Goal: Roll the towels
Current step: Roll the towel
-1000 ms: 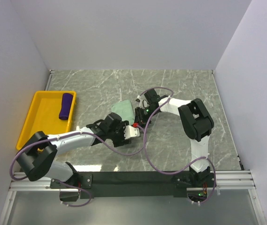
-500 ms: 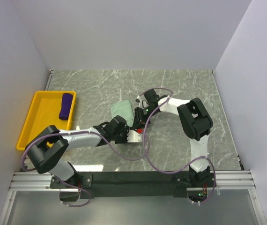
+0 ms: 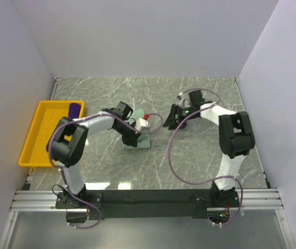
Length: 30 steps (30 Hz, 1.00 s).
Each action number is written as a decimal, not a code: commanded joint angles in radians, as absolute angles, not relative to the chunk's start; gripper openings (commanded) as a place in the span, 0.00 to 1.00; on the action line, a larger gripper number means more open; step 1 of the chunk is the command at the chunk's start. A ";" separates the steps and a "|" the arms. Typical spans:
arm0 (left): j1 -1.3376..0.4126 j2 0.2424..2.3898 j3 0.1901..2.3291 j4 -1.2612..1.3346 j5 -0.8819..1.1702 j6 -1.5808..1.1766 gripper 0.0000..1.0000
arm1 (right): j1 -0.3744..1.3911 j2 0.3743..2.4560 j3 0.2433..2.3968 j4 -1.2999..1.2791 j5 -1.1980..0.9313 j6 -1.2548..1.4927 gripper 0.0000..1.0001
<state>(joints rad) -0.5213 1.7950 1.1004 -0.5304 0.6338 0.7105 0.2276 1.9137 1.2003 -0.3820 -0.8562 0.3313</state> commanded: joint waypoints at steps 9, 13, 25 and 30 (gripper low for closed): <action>-0.384 2.227 1.472 -1.112 0.910 0.841 0.05 | 0.155 1.470 1.062 -0.434 -0.700 0.020 0.56; -0.374 2.318 1.583 -1.209 0.923 0.886 0.06 | 0.179 1.292 0.977 -0.486 -0.667 -0.081 0.51; -0.379 2.421 1.602 -1.347 0.928 0.983 0.08 | 0.722 1.342 1.021 -0.414 -0.339 -0.435 0.52; -0.380 2.415 1.588 -1.318 0.933 0.951 0.09 | 0.845 1.478 1.052 -0.331 -0.313 -0.546 0.54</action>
<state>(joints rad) -0.3676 2.3714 1.6192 -1.3891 1.0706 0.9043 0.7963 1.4174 0.9989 -0.4152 -0.3763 -0.4339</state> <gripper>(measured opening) 0.161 0.530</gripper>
